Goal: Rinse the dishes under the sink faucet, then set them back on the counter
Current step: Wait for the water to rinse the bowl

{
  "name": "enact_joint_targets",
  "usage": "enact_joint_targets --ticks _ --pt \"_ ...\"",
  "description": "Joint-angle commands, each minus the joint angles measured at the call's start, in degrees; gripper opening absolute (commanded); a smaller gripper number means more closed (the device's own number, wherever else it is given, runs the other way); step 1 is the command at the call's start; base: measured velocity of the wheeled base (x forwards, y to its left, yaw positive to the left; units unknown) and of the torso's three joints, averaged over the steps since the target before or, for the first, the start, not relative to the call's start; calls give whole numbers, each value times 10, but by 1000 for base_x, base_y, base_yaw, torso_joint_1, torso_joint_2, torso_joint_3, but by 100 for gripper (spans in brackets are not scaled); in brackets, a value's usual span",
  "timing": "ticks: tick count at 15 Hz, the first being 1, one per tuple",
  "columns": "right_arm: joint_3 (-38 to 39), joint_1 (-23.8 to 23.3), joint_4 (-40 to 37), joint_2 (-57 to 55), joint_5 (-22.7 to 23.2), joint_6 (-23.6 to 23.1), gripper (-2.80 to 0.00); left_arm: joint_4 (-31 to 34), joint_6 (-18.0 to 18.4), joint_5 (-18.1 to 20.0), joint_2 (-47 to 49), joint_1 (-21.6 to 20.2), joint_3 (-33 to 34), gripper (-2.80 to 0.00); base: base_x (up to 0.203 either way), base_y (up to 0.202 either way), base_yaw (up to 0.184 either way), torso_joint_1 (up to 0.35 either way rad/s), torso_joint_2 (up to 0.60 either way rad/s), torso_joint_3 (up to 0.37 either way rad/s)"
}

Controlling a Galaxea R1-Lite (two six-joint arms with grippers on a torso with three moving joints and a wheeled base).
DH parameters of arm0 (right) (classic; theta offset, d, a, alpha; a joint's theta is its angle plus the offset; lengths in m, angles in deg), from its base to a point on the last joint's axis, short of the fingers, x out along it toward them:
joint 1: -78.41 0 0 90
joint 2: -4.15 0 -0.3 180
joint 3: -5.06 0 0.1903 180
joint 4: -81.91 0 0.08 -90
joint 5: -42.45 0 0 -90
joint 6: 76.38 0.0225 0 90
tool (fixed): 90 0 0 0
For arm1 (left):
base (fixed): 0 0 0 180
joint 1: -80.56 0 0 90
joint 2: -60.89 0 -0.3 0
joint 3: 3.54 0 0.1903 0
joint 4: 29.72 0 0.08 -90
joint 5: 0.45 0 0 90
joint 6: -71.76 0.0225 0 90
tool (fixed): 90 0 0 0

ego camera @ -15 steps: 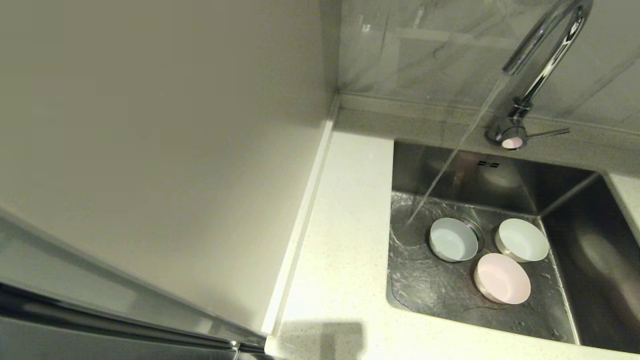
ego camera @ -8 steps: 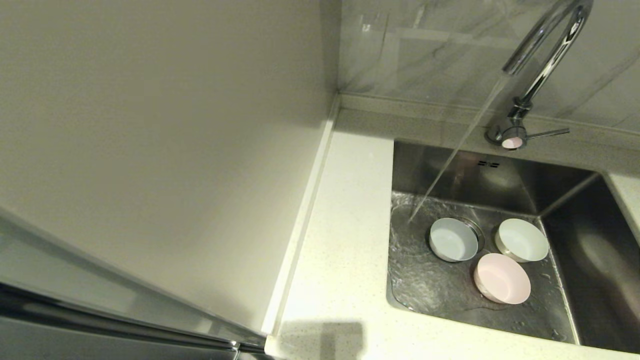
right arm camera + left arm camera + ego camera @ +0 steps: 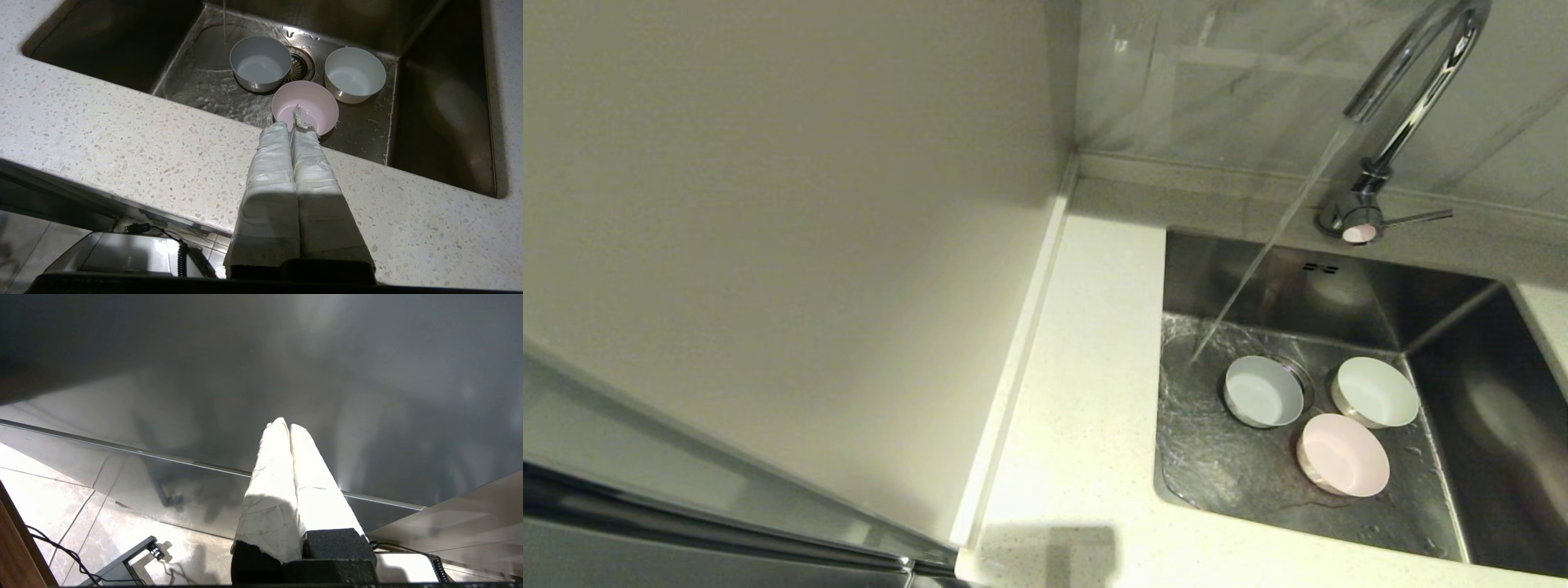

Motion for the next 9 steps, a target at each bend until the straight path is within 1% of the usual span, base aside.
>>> enact_joint_targets --ticks 1,9 --pt "0 0 0 -1 0 0 -280 0 1 0 -2 0 0 -280 0 0 0 0 0 0" --pt "0 0 0 -1 0 0 -280 0 0 0 -2 0 0 -280 0 0 0 0 0 0"
